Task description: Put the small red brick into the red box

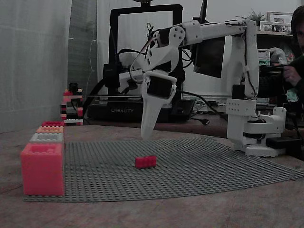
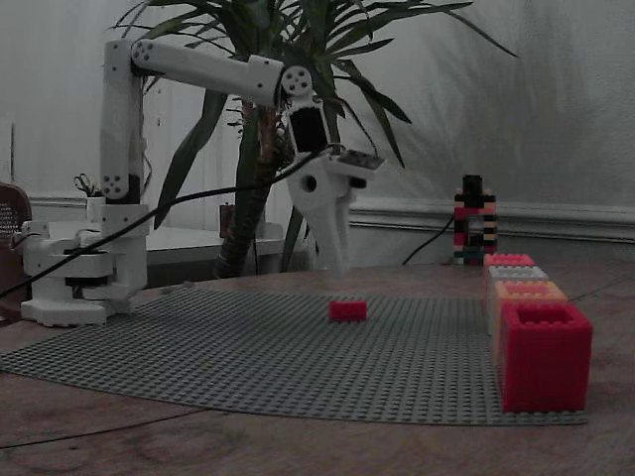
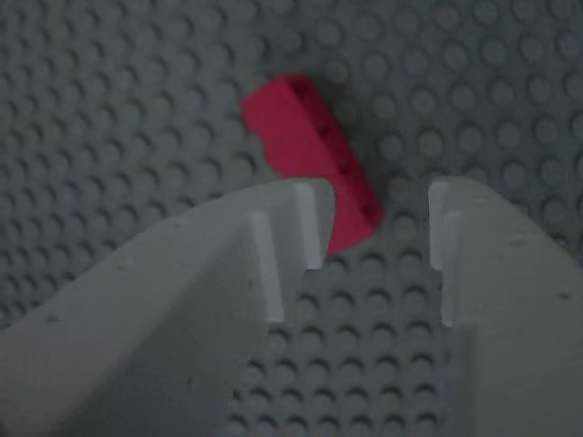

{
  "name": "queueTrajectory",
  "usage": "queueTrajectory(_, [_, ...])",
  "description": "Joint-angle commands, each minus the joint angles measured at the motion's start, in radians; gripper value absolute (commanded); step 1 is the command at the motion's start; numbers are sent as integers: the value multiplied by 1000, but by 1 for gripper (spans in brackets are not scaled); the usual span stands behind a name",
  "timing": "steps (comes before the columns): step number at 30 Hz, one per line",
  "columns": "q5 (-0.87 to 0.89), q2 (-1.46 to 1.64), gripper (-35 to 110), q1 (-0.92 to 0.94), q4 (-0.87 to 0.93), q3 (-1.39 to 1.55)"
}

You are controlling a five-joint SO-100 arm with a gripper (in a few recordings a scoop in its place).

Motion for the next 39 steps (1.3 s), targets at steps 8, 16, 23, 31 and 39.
queueTrajectory(8, [-35,-14,10,-41,49,-67])
queueTrajectory(16, [-31,-29,10,-49,49,-67])
queueTrajectory(23, [-23,-66,10,-55,31,-81])
queueTrajectory(31, [-17,-101,13,-66,15,-104])
queueTrajectory(39, [-8,-143,15,-69,-15,-124])
